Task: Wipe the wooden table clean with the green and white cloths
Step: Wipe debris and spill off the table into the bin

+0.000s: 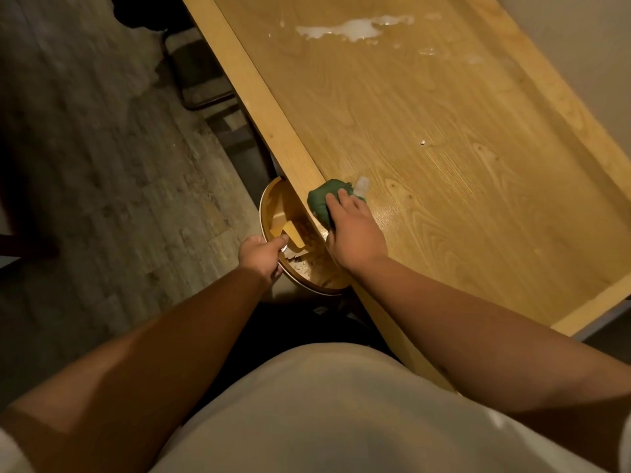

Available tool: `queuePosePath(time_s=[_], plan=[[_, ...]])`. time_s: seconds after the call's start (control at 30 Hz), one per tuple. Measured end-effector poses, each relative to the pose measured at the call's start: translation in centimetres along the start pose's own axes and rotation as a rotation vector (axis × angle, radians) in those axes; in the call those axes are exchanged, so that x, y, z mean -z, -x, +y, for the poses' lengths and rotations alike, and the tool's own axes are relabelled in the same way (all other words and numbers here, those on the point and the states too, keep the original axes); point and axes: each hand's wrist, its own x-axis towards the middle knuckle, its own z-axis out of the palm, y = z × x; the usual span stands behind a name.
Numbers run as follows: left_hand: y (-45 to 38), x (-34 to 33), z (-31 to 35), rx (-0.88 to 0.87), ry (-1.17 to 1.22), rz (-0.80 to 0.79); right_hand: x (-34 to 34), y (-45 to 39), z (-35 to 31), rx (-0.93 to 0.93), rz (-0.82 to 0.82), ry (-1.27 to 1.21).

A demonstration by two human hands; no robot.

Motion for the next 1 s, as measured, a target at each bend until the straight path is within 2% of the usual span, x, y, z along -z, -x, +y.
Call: queuePosePath(time_s=[0.4,0.57,0.67,0.77,0.93,1.0], plan=[[0.3,-0.3,0.1,-0.022,0.060,-0.007,-1.5,1.6,-2.0,0.224,-0.163,0.085],[0.5,0.0,0.4,-0.022,0.064,-0.013,-0.6,1.3,-1.7,0.178,-0.130,-0.075],[0.5,0.1,1.2,-0.021,0.054,-0.011,1.2,0.7,-1.2,0.049,-0.003,-0.339],[0.4,0.2,1.9,-0.001,0.074,-0.019,4.1,-0.5,0.3,-0.075,0.169,-0.449],[-0.3,0.0,2.2,-0.023,0.050,0.003,10.5,-4.6,6.1,-0.163,0.453,-0.334],[-0.6,0.0,2.3,-0.034,0.036,0.013,12.4,-6.5,9.4,-0.246,0.512,-0.237]])
